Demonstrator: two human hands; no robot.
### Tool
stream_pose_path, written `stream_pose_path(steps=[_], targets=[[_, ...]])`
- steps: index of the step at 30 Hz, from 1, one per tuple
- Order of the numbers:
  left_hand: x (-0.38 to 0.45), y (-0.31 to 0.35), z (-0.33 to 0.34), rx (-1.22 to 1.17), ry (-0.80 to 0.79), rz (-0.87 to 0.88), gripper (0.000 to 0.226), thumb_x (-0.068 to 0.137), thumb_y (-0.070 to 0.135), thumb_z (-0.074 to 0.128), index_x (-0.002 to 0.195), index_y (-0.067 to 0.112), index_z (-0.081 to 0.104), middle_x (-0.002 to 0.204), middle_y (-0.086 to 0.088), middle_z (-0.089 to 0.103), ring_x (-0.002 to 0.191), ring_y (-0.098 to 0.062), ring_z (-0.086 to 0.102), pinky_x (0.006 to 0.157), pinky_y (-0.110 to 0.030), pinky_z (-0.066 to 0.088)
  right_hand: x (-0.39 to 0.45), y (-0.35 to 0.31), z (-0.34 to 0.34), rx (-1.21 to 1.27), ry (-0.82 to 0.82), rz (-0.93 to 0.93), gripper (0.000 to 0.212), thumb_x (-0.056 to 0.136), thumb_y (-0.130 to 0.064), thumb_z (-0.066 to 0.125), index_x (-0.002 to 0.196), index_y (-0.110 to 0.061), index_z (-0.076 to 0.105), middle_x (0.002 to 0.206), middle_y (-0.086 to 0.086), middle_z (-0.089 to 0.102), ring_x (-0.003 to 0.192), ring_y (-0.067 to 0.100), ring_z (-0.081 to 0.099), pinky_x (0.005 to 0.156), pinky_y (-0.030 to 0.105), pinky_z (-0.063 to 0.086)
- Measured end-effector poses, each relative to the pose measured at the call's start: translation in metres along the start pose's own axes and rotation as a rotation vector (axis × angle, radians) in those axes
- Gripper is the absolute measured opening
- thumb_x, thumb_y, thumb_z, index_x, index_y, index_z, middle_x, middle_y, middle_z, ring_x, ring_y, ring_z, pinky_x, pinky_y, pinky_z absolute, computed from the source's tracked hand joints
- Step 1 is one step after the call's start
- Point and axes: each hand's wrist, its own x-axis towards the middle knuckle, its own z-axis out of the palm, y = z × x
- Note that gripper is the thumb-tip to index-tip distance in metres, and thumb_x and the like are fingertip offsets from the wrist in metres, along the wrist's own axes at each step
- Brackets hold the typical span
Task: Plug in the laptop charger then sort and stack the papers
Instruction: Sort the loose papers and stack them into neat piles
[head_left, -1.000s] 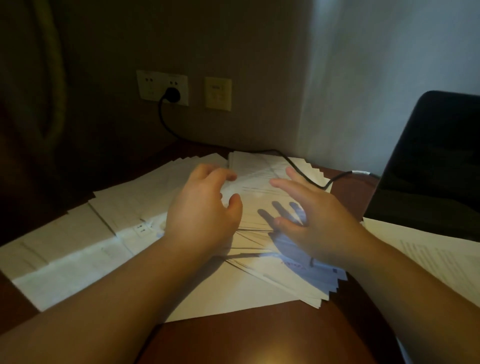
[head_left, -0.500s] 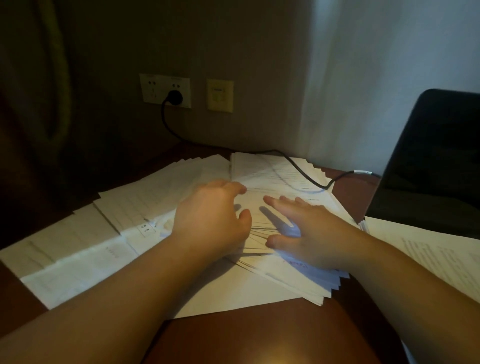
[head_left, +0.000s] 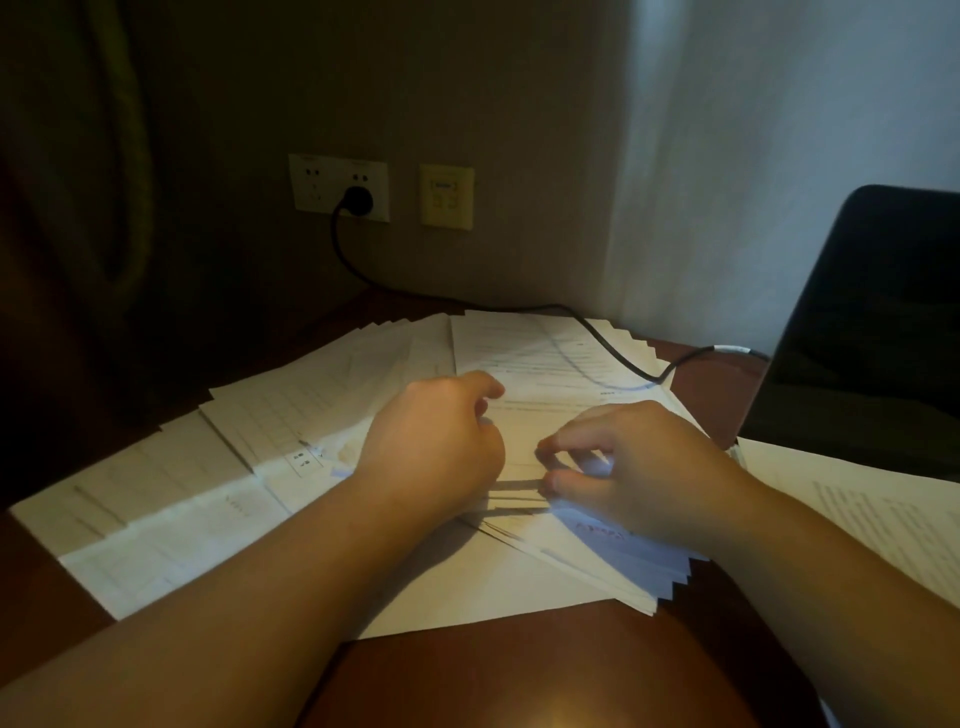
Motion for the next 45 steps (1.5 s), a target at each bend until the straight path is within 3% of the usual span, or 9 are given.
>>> stream_pose_path(steps=[6,11,15,18,22,30,35,39,45], targets=[[-0.005,0.003,-0.014,-0.187,0.171,0.062,0.046,0.100,0.022,0.047,0.143,0.038,0.043,0.129,0.012,0.054,0.103,-0.008,0.055,0.067,-0.012,0.047,-0.002,0.003,-0.001,-0.007,0.158,-0.022,0.025,0.091,-0.018,0.053,0.070,-0.029,0.061,0.066,-0.008,0.058,0.066,0.011,0.055,0.063,0.043,0.052],[-0.005,0.003,-0.015,-0.075,0.135,0.099,0.027,0.098,0.033,0.053,0.123,0.032,0.061,0.111,0.011,0.062,0.093,-0.008,0.059,0.073,-0.021,0.049,0.000,0.007,0.001,0.082,0.405,0.057,0.014,0.093,-0.017,0.059,0.089,-0.030,0.064,0.068,-0.013,0.059,0.064,0.009,0.059,0.061,0.036,0.056],[-0.009,0.007,-0.006,0.110,-0.058,0.085,0.038,0.091,0.048,0.062,0.128,0.039,0.058,0.133,0.012,0.059,0.111,-0.011,0.059,0.091,-0.028,0.053,0.000,0.007,-0.001,0.210,0.590,0.118,0.036,0.095,-0.014,0.060,0.125,-0.033,0.053,0.069,-0.012,0.059,0.065,0.006,0.060,0.055,0.022,0.054],[-0.008,0.008,-0.004,0.246,-0.117,0.111,0.049,0.088,0.057,0.064,0.133,0.039,0.057,0.138,0.013,0.057,0.115,-0.012,0.057,0.094,-0.030,0.049,-0.003,0.004,-0.003,0.223,0.636,0.043,0.038,0.098,-0.013,0.055,0.130,-0.034,0.055,0.079,-0.016,0.062,0.070,0.002,0.059,0.052,0.010,0.044],[-0.006,0.006,-0.004,0.288,-0.139,0.128,0.047,0.090,0.054,0.063,0.134,0.037,0.058,0.137,0.011,0.060,0.114,-0.013,0.060,0.096,-0.031,0.051,0.000,0.008,0.001,0.193,0.610,-0.001,0.024,0.096,-0.008,0.057,0.110,-0.021,0.073,0.105,-0.007,0.070,0.082,0.002,0.061,0.070,0.010,0.045],[0.003,0.007,-0.010,0.387,-0.235,0.188,0.026,0.099,0.021,0.058,0.122,0.027,0.069,0.116,0.001,0.068,0.102,-0.018,0.061,0.093,-0.031,0.052,0.003,0.010,0.003,0.091,0.455,-0.029,0.032,0.094,-0.010,0.064,0.117,-0.032,0.070,0.113,-0.016,0.065,0.088,-0.005,0.055,0.076,0.000,0.039],[0.005,0.005,-0.010,0.372,-0.129,0.221,0.025,0.099,0.019,0.057,0.118,0.029,0.069,0.113,0.004,0.065,0.103,-0.017,0.060,0.092,-0.033,0.052,0.003,0.009,0.003,0.128,0.329,-0.038,0.028,0.091,-0.024,0.068,0.119,-0.030,0.070,0.108,-0.019,0.062,0.099,0.001,0.054,0.086,0.014,0.045],[0.001,0.001,-0.010,0.096,0.169,0.333,0.019,0.093,0.015,0.065,0.101,0.027,0.077,0.103,0.001,0.072,0.091,-0.018,0.066,0.079,-0.041,0.057,0.003,0.006,0.001,0.006,0.206,-0.081,0.028,0.088,-0.018,0.071,0.115,-0.027,0.071,0.103,-0.009,0.065,0.094,0.011,0.055,0.082,0.032,0.050],[-0.003,0.008,-0.009,0.011,0.255,0.166,0.048,0.088,0.038,0.073,0.131,0.036,0.051,0.124,0.014,0.056,0.100,-0.007,0.058,0.082,-0.030,0.056,-0.001,0.002,-0.003,0.003,0.312,-0.009,0.021,0.096,-0.013,0.060,0.111,-0.023,0.071,0.101,-0.003,0.068,0.093,0.015,0.060,0.079,0.029,0.050]])
